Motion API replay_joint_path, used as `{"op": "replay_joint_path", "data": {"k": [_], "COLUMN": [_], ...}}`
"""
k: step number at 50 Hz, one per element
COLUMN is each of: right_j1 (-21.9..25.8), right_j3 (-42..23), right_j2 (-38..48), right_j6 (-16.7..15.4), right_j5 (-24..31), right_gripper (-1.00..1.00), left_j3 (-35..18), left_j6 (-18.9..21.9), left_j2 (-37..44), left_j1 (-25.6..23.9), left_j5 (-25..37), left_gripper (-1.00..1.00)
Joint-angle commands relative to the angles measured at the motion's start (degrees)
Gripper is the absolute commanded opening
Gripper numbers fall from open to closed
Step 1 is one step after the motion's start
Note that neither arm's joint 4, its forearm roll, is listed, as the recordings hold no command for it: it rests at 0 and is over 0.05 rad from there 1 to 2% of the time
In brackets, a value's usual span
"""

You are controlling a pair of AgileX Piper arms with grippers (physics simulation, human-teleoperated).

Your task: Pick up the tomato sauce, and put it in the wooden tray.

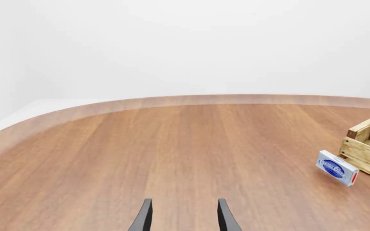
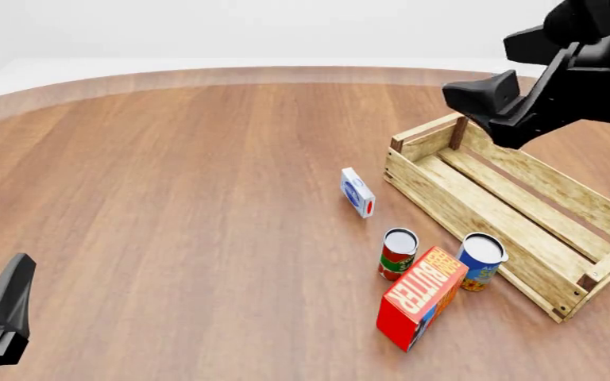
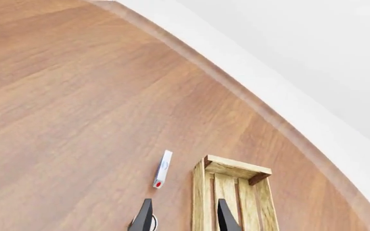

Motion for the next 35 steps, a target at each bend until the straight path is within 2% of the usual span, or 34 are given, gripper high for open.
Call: {"op": "replay_joint_path", "data": {"k": [1,7,12,16,17,23,29,34,35], "right_j1": [-0.6,0.4,-0.2,-0.4,-0.9,-2.4,-2.4,-3.1,-2.6], "right_j3": [-3.2,-3.9,-2.2,-1.3,0.1,2.3,3.5,4.5,4.4], "right_j2": [7.7,10.0,9.6,10.3,10.2,10.9,13.2,13.5,14.5], "right_j6": [0.0,2.0,1.0,2.9,2.1,2.6,6.1,7.3,8.6], "right_j5": [4.4,6.2,6.0,6.2,5.4,3.4,1.8,-0.1,-0.4], "right_gripper": [1.00,1.00,1.00,1.00,1.00,1.00,1.00,1.00,1.00], "left_j3": [0.0,0.0,0.0,0.0,0.0,0.0,0.0,0.0,0.0], "left_j6": [0.0,0.0,0.0,0.0,0.0,0.0,0.0,0.0,0.0], "left_j2": [0.0,0.0,0.0,0.0,0.0,0.0,0.0,0.0,0.0], "left_j1": [0.0,0.0,0.0,0.0,0.0,0.0,0.0,0.0,0.0], "left_j5": [0.0,0.0,0.0,0.0,0.0,0.0,0.0,0.0,0.0], "left_gripper": [1.00,1.00,1.00,1.00,1.00,1.00,1.00,1.00,1.00]}}
